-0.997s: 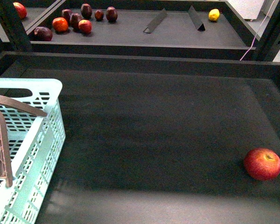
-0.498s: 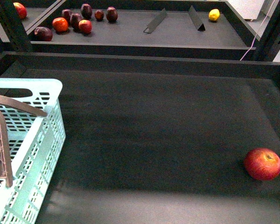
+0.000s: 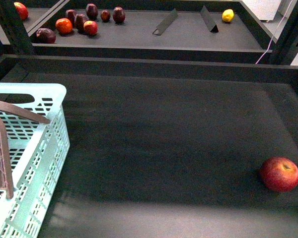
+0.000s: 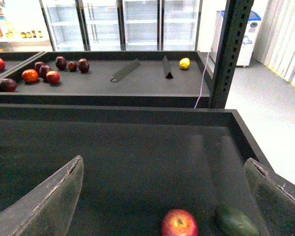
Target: Pick apple with right arm and hold basket with left
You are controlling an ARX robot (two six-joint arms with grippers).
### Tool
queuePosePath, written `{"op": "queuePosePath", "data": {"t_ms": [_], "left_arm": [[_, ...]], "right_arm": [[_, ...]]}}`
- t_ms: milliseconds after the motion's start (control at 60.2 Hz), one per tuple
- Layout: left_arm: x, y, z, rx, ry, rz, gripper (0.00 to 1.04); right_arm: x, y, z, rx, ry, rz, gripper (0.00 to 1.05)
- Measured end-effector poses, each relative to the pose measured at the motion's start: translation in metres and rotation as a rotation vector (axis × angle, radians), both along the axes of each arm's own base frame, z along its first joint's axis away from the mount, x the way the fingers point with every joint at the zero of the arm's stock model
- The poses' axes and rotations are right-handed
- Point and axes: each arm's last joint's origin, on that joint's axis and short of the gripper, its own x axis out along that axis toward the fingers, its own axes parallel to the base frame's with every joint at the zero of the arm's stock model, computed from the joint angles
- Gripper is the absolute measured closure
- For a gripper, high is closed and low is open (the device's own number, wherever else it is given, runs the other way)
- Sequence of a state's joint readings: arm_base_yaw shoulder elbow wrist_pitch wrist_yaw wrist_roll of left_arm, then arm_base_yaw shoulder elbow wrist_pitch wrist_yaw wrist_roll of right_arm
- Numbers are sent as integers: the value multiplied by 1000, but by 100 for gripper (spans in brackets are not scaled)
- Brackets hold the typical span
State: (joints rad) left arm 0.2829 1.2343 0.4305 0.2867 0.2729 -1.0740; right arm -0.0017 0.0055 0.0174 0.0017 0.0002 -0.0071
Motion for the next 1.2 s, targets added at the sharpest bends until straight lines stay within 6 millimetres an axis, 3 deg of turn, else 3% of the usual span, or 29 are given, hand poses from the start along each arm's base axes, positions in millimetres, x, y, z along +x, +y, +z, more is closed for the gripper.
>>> {"op": "queuePosePath", "data": {"t_ms": [465, 880, 1196], "left_arm": [[59, 15, -22, -127, 82, 96, 7], [74, 14, -26, -113, 99, 106, 7], [77, 15, -34, -114, 142, 121, 59]], "right_arm": [[0, 0, 0, 0, 0, 0, 9], [0, 0, 0, 0, 0, 0, 9], [0, 0, 0, 0, 0, 0, 9]]}}
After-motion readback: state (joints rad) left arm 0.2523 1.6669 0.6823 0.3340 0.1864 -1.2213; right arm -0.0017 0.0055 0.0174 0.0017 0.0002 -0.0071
